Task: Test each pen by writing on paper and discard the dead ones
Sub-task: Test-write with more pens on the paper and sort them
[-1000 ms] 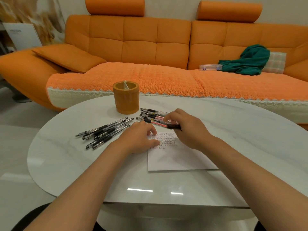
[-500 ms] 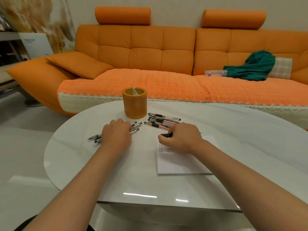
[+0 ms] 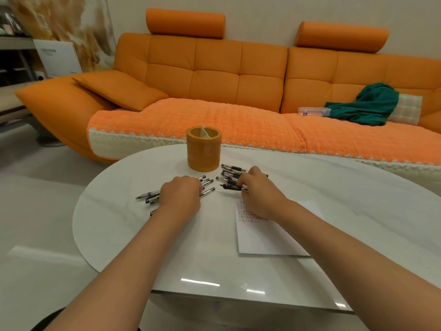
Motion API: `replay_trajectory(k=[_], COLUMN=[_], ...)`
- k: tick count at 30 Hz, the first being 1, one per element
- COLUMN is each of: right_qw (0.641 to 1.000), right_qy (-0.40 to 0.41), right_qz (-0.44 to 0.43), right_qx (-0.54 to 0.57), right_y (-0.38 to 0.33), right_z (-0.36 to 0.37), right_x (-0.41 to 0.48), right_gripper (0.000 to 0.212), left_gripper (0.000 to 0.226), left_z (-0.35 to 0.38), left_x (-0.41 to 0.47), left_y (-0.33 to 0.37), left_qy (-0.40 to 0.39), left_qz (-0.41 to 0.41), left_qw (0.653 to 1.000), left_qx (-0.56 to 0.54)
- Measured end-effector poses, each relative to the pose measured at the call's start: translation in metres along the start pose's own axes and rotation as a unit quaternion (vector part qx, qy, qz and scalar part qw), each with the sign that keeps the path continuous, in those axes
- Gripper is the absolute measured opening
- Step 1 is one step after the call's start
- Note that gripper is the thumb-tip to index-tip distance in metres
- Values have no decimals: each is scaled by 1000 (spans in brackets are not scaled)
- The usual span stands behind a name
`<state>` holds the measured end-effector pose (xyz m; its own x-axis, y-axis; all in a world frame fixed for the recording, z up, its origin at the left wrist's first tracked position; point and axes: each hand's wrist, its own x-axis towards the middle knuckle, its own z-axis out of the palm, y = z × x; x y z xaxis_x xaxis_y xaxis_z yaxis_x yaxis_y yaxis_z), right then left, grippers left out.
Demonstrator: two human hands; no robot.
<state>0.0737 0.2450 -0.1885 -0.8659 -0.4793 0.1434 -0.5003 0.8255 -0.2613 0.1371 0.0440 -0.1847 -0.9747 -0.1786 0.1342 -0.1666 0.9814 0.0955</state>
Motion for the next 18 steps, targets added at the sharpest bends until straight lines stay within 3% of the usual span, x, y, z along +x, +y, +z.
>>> replay_trajectory(k=[6, 11, 18], right_qw=[992, 992, 994], right_qy=[36, 40, 27], right_qz=[-55, -50, -15], right_qx=[-111, -113, -106], right_y=[1, 7, 12], right_z=[3, -2, -7], right_x=[15, 25, 29], right_gripper=[27, 19, 27], left_gripper=[30, 33, 31], left_z=[1, 0, -8], left_x=[-1, 2, 4], left_y=[-1, -3, 4], left_qy=[-7, -26, -26], left_qz=[11, 15, 41], left_qw=[999, 997, 991], left_qx=[-47, -70, -127])
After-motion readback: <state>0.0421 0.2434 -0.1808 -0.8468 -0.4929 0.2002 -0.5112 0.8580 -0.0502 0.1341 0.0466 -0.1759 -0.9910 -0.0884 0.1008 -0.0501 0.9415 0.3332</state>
